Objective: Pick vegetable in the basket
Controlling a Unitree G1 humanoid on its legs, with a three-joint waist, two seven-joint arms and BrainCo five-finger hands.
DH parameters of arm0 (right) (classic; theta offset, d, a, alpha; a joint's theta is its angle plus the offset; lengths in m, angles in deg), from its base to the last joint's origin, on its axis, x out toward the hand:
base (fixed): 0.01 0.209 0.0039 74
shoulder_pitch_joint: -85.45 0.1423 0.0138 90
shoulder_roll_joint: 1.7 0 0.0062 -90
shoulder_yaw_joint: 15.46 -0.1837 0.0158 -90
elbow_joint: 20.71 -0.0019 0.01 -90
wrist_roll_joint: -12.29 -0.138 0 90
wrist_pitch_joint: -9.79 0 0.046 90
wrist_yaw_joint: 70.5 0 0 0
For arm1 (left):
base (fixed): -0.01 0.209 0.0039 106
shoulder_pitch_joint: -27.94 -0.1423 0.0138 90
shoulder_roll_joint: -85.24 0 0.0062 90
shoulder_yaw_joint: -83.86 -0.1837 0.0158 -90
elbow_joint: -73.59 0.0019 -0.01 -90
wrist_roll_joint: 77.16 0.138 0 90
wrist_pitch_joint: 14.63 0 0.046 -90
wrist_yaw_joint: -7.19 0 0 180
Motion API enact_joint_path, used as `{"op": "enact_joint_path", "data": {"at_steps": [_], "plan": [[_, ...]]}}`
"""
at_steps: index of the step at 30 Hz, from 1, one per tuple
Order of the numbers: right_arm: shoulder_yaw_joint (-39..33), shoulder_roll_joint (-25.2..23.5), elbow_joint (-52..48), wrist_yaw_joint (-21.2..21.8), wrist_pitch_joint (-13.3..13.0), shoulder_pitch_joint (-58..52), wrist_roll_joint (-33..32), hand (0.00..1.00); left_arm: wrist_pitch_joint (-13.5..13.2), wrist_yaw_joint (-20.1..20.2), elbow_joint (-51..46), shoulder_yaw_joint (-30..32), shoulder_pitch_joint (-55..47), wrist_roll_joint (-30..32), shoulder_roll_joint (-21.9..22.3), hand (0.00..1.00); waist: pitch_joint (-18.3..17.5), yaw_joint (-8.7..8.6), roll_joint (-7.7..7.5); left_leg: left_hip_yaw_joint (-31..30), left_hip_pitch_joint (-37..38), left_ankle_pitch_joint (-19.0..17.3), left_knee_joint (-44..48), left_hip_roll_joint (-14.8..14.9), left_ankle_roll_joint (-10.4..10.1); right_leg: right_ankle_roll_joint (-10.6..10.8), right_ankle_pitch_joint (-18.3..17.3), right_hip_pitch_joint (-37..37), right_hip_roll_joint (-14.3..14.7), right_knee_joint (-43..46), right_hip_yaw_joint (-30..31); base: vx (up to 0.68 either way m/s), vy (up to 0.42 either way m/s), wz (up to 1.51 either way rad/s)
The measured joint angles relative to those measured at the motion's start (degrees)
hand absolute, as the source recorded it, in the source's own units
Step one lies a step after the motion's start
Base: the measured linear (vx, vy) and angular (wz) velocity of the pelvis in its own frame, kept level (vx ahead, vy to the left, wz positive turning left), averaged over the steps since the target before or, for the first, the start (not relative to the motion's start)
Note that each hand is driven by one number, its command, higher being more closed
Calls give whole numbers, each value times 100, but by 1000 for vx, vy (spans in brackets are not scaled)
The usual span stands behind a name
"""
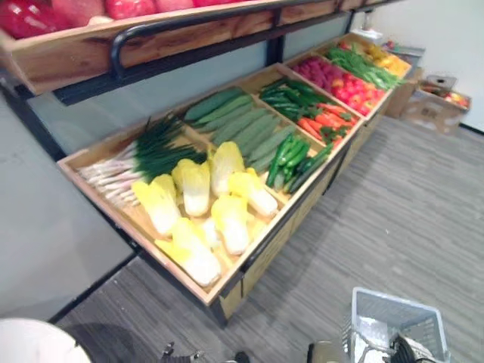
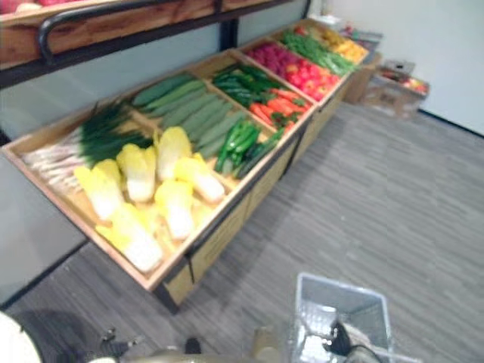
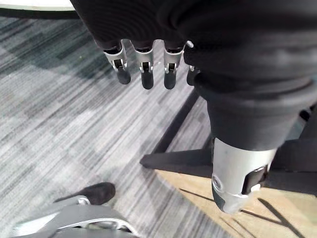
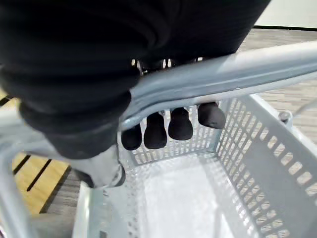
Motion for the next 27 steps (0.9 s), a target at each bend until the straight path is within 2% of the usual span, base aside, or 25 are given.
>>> {"op": "enact_joint_path", "data": {"at_steps": [2, 4, 5, 6, 7, 8, 9, 10, 11, 12, 13, 15, 16, 18, 19, 21, 23, 24, 27], "plan": [[-241, -119, 165, -1, 48, -28, -47, 100, -8, -61, -12, 87, 115, -14, -18, 0, -6, -2, -5, -323, -152, -37, 144, -4, -65, -13, 7, 36, 34, -654, 445, 125, -118, 103], [-474, -323, 382, 1, 100, -125, -90, 100, -36, -121, -36, 127, 224, -11, -55, 0, -41, -7, -23, -954, -351, -91, 356, 45, -250, -89, 1, 129, 47, -1111, 960, 174, -287, 129], [-519, -385, 390, 1, 106, -157, -91, 100, -38, -139, -42, 126, 240, -10, -91, 0, -47, -6, -26, -1085, -400, -108, 395, 77, -320, -84, 3, 151, 59, -1171, 1041, 147, -345, 126], [-522, -475, 397, 1, 113, -171, -101, 100, -36, -162, -39, 135, 226, -11, -181, 0, -86, -3, -89, -1328, -456, -87, 445, 141, -473, -15, 39, 248, 59, -1399, 1053, 132, -526, 104], [-522, -543, 420, 0, 124, -163, -210, 100, -37, -176, -38, 202, 192, -11, -276, 0, -136, 7, -173, -1496, -513, -76, 447, 196, -648, 143, 189, 355, 5, -1801, 824, 103, -498, 88], [-521, -562, 443, -1, 130, -139, -222, 100, -37, -202, -36, 284, 160, -12, -316, 0, -180, 29, -297, -1513, -520, -76, 436, 205, -717, 75, 499, 404, -28, -2031, 680, 111, -654, 42], [-530, -527, 513, -8, 116, 1, -254, 100, -34, -266, 71, 470, 76, -20, -351, 0, -239, 115, -389, -1510, -548, -95, 428, 350, -876, 28, 370, 504, 46, -2316, 468, 81, -563, -11], [-568, -430, 577, -37, 137, 253, -265, 100, -31, -308, 186, 604, 65, -28, -189, 0, -250, 183, -191, -1480, -630, -90, 419, 684, -1008, -12, 342, 604, 357, -2715, 343, 67, -548, -23], [-566, -359, 581, -68, 125, 342, -271, 100, -32, -320, 254, 644, 73, -34, -83, 0, -223, 170, -69, -1488, -668, -62, 398, 851, -1080, -45, 366, 648, 520, -2870, 265, 29, -483, -11], [-561, -232, 587, -70, 106, 400, -309, 100, -30, -320, 387, 720, 87, -39, 115, 0, -206, 121, 143, -1468, -669, 63, 274, 1152, -1230, -138, 427, 735, 798, -2999, 106, 18, -409, 22], [-545, -150, 601, -64, 104, 357, -309, 100, -31, -321, 433, 747, 63, -40, 232, 0, -200, 100, 284, -1444, -546, 168, 172, 1357, -1324, -222, 381, 858, 991, -3004, 11, 6, -363, 26], [-491, -83, 594, -71, 81, 306, -311, 100, -35, -322, 474, 778, -4, -41, 263, 0, -205, 115, 332, -1257, -435, 360, 253, 1454, -1289, -430, 279, 991, 1116, -2931, -52, -32, -273, 14], [-490, -38, 591, -81, 77, 291, -321, 100, -35, -334, 471, 839, -27, -58, 261, 0, -195, 114, 318, -991, -463, 462, 397, 1458, -1149, -555, 133, 1001, 1110, -2860, -99, -86, -236, 16], [-493, 11, 590, -109, 78, 226, -322, 100, -36, -355, 449, 933, -8, -196, 259, 0, -197, 115, 329, -591, -518, 614, 448, 1440, -952, -610, 69, 1007, 1074, -2809, -198, -117, -162, 28], [-497, 17, 590, -116, 80, 190, -322, 100, -34, -366, 448, 977, -8, -228, 258, 0, -196, 115, 329, -378, -523, 624, 473, 1401, -929, -617, 65, 1007, 1034, -2805, -242, -98, -80, 30], [-502, 18, 576, -116, 80, 128, -322, 100, -32, -378, 441, 1004, -30, -264, 263, 0, -196, 107, 330, -66, -483, 398, 622, 1164, -851, -597, 77, 1009, 907, -2807, -267, -50, 27, 20], [-504, 22, 543, -115, 75, 30, -321, 100, -30, -420, 332, 1092, -35, -265, 271, 0, -198, 84, 431, -44, -435, 201, 390, 1115, -861, -540, 112, 994, 914, -2837, -354, -34, 77, 25], [-503, -23, 571, -110, 74, 15, -320, 100, -25, -502, 160, 1214, -34, -271, 273, 0, -210, 93, 423, -13, -402, 224, 164, 1068, -865, -454, 182, 1004, 878, -2937, -360, -42, 87, 16], [-651, -19, 564, -130, -22, -31, -308, 100, -30, -733, -705, 1190, -166, -261, 361, 0, -273, 79, 421, 73, -244, 533, -561, 833, -893, -389, 440, 1030, 737, -3348, -394, 1, 103, 7]]}}
